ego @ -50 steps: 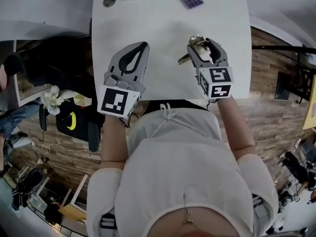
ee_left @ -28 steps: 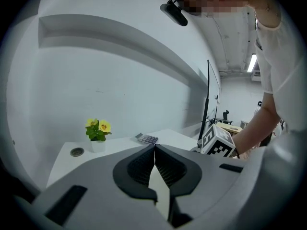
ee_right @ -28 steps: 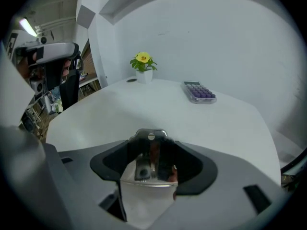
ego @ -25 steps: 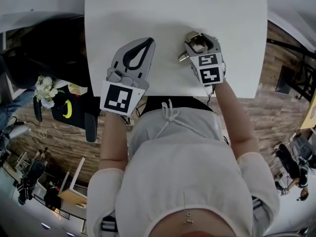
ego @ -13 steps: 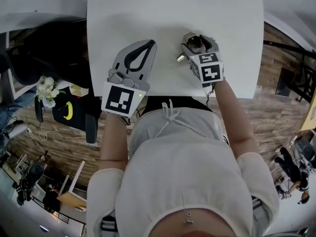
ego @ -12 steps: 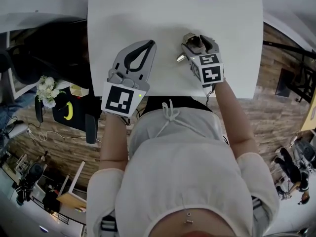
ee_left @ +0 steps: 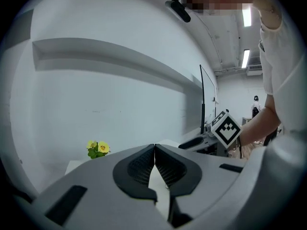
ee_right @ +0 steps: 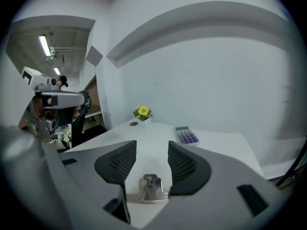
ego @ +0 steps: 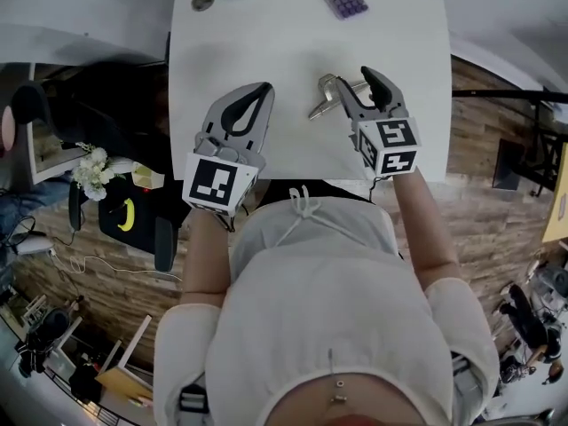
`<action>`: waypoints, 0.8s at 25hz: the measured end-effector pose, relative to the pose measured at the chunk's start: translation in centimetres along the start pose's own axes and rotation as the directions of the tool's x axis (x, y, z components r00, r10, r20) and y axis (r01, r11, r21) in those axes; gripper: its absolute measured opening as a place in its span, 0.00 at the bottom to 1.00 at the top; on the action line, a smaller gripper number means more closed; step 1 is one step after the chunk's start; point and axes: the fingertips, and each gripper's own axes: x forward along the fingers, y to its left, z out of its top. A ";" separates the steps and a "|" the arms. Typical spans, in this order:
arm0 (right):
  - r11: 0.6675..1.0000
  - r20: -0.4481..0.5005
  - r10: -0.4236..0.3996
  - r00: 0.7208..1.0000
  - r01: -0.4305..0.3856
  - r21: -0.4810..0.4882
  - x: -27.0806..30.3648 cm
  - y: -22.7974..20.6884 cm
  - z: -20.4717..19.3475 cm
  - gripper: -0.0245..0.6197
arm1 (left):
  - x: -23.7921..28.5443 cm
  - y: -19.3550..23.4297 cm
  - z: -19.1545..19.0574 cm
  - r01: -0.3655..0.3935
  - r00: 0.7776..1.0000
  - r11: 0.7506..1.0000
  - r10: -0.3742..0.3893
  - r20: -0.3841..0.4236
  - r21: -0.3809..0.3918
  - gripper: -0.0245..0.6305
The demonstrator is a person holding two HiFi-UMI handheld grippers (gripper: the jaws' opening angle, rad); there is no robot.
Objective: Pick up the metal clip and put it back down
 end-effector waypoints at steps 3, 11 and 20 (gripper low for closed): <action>0.999 0.121 -0.031 0.992 0.034 -0.027 -2.6 0.1 3.3 0.31 | -0.9 -0.3 1.2 -0.012 0.999 0.999 0.011 0.032 0.031 0.07; 0.991 0.360 -0.091 0.928 0.122 -0.062 -9.8 0.0 9.9 0.11 | -2.7 -1.8 4.5 -0.017 0.997 0.999 0.014 0.079 0.046 0.07; 0.990 0.364 -0.099 0.926 0.130 -0.060 -12.0 -1.4 10.2 0.05 | -3.1 -1.8 7.0 -0.023 0.991 0.998 0.015 0.132 0.061 0.07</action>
